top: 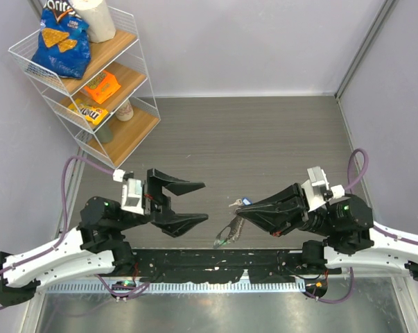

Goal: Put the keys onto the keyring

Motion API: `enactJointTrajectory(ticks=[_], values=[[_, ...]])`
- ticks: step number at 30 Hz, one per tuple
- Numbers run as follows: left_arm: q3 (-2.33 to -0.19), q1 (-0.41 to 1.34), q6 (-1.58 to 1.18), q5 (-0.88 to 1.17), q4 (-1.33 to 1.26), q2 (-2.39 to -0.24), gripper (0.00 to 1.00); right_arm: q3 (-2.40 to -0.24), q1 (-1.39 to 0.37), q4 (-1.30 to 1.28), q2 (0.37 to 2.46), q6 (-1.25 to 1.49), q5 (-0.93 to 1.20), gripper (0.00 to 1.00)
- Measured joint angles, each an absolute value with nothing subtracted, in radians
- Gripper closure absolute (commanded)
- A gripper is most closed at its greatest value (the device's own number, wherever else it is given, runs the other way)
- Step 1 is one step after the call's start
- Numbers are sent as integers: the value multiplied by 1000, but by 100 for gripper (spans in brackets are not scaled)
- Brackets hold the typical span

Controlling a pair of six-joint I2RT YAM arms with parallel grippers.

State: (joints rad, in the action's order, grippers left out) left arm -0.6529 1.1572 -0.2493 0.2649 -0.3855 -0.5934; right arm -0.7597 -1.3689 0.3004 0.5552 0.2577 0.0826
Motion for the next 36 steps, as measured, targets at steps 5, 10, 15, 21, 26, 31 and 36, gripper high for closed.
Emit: enactJointTrajectory(ticks=[5,10,15,21,26,31,36], values=[[-681,1157,-252,229,-413,-580,22,-706,-1369,398,570,229,62,95],[-689,1157,-255,223,-433,-583,22,-686,-1369,501,602,207,62,95],[-689,1157,-286,228,-471,-612,23,-664,-1369,628,628,176,68,95],[-689,1157,-338,242,-537,-633,25,-627,-1369,742,664,133,84,95],[-698,1157,-360,259,-552,-637,26,-617,-1369,797,682,98,111,95],[-702,1157,-371,280,-562,-638,26,-609,-1369,836,683,61,149,95],[-716,1157,-405,316,-571,-651,27,-609,-1369,884,706,19,166,95]])
